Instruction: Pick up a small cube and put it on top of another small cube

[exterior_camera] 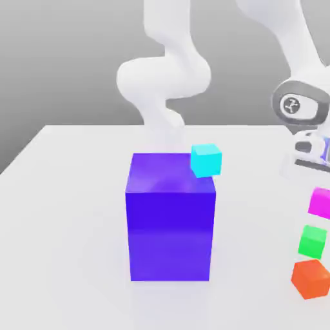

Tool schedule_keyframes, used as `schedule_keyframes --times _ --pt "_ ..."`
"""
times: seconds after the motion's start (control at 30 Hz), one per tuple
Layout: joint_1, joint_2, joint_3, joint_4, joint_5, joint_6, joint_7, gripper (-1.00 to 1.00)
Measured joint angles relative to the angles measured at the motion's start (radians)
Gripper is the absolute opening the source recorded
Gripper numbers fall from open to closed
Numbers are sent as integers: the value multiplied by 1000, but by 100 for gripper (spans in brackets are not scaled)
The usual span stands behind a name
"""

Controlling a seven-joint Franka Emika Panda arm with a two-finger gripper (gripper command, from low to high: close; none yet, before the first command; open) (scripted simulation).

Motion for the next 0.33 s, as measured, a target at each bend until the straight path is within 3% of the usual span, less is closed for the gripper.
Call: schedule_keyframes --times 0.2,0.23,0.33 --pt "56 118 -81 9 -139 88 102 -100" --pt "67 133 -94 10 -158 99 115 100" --pt "67 133 -94 10 -158 99 115 100"
